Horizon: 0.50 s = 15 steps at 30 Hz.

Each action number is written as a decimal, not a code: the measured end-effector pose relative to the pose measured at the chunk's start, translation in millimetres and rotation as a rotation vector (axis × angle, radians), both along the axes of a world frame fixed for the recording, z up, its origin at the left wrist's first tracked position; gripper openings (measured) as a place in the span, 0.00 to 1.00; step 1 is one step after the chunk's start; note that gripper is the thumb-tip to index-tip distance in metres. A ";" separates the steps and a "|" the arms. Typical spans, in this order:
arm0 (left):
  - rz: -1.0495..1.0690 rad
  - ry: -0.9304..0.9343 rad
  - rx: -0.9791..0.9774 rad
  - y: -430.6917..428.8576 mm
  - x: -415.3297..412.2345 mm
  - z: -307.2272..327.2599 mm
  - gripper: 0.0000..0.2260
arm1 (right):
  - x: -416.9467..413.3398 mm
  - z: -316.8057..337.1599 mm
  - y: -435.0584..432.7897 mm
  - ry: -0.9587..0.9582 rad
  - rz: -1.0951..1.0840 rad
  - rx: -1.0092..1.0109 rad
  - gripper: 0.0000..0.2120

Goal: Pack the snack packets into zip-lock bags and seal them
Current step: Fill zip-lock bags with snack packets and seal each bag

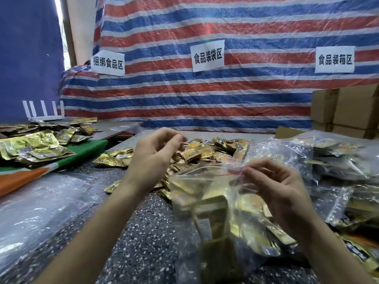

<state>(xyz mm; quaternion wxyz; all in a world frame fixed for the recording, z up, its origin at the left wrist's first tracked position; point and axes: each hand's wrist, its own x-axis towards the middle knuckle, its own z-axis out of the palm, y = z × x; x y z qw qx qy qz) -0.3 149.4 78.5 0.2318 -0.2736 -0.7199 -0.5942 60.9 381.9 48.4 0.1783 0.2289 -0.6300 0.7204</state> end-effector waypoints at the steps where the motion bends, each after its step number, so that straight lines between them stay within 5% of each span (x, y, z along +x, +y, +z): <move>1: 0.046 -0.049 0.017 0.8 -10.3 -8.5 0.06 | -0.2 0.1 2.0 -0.004 -0.013 -0.005 0.10; 6: 0.072 -0.315 -0.376 8.6 -43.2 -76.6 0.10 | -0.7 -2.3 2.1 -0.009 -0.022 0.000 0.07; 10: 0.180 -0.307 -0.776 11.8 -63.1 -117.7 0.17 | -1.2 -2.5 0.0 -0.007 -0.001 0.021 0.14; 15: 0.153 -0.181 -0.660 4.3 -63.1 -127.8 0.14 | -1.0 -3.9 0.1 -0.012 0.078 0.044 0.18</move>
